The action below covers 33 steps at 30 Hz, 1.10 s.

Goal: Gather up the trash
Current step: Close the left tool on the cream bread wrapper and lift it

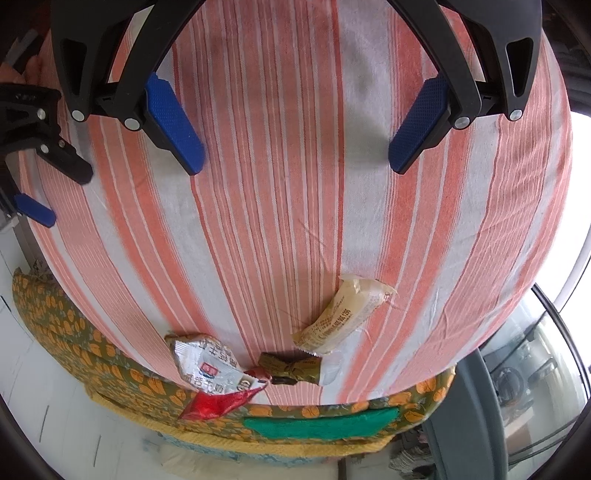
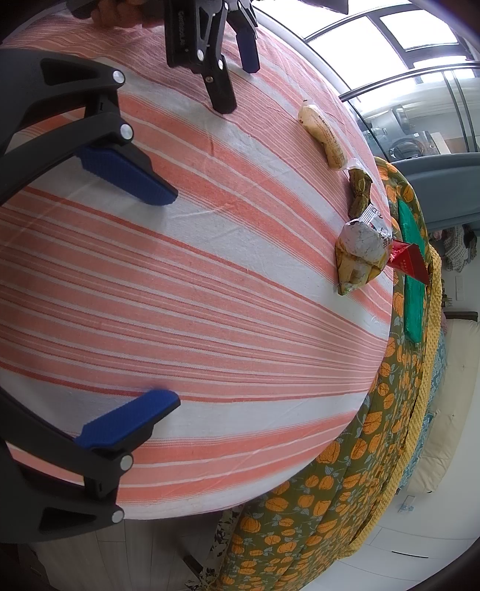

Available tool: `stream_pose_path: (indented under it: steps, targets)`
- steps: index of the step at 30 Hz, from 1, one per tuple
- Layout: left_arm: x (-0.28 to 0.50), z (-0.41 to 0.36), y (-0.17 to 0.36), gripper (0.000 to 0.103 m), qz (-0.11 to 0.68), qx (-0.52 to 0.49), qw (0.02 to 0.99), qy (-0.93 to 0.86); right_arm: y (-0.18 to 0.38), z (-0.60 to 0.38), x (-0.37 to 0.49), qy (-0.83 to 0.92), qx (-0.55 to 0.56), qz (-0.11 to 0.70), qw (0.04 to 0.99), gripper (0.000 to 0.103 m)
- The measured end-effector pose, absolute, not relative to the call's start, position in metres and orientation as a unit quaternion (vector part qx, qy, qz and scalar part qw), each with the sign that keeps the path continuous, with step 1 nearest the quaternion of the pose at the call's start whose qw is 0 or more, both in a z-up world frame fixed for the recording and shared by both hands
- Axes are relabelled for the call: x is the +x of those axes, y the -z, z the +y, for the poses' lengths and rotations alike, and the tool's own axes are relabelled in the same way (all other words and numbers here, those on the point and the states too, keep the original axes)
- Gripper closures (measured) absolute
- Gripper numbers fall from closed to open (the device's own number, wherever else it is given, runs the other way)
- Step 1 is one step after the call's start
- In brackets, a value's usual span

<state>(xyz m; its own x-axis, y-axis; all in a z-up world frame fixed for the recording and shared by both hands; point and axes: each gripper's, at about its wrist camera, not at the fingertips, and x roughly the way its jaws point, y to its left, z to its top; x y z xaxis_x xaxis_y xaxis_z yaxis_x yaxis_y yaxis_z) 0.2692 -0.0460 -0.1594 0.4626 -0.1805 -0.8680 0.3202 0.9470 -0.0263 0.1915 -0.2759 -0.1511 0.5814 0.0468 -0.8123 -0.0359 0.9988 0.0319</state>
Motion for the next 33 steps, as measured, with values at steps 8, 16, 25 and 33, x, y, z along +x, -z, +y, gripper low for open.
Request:
stream_pose_path:
  steps: [8,16,25,33]
  targets:
    - [0.34,-0.027,0.117,0.004,0.484,0.053,0.829,0.276,0.151,-0.276,0.192,-0.023,0.005,0.457,0.889,0.006]
    - [0.397,-0.058,0.152,0.029,0.502,0.15,0.815,0.25,0.151,-0.276,0.192,-0.023,0.005,0.457,0.889,0.006]
    - [0.345,-0.027,0.137,0.083,0.496,0.089,0.84,0.204,0.151,-0.276,0.192,-0.024,0.006,0.457,0.889,0.006]
    - [0.249,-0.002,0.14,0.034,0.472,0.05,0.86,0.187,0.151,-0.276,0.192,-0.023,0.005,0.457,0.889,0.006]
